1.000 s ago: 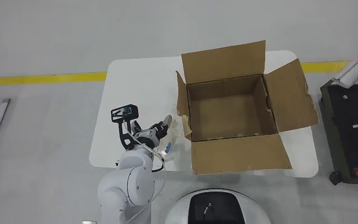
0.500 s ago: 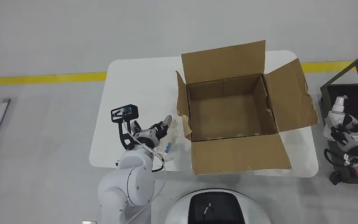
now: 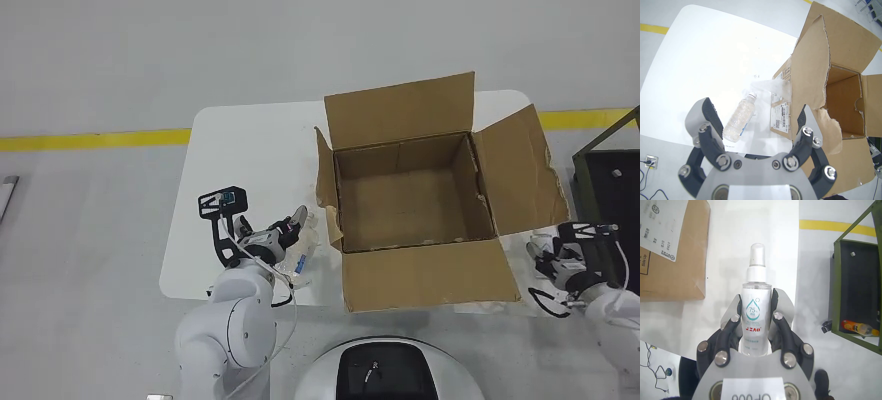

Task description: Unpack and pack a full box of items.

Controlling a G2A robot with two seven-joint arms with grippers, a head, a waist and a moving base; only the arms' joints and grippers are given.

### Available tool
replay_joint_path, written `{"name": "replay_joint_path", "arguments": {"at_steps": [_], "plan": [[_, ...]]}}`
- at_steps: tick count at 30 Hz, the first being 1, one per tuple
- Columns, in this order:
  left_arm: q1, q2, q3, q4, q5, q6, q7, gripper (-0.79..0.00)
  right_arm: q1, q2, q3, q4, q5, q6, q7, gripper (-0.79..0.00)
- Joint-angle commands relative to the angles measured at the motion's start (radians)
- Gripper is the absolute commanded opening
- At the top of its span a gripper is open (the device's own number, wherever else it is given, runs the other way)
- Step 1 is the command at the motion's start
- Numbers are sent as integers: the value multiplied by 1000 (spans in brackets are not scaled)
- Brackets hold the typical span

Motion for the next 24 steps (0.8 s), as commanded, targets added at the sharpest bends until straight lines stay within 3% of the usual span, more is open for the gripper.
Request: {"name": "replay_joint_path", "arguments": {"at_steps": [1, 9, 10, 11, 12, 24], "plan": [[0, 0, 0, 0, 0, 0, 0, 0, 3, 1, -11, 3, -5, -3, 9, -785], [0, 0, 0, 0, 0, 0, 0, 0, 21, 3, -48, 34, -35, -10, 21, -785], [0, 0, 0, 0, 0, 0, 0, 0, 22, 3, -51, 36, -36, -10, 22, -757], [0, 0, 0, 0, 0, 0, 0, 0, 22, 4, -55, 39, -39, -12, 25, -643], [0, 0, 0, 0, 0, 0, 0, 0, 23, 4, -58, 43, -44, -12, 26, -594], [0, 0, 0, 0, 0, 0, 0, 0, 29, 8, -64, 55, -44, -16, 32, -409]]}}
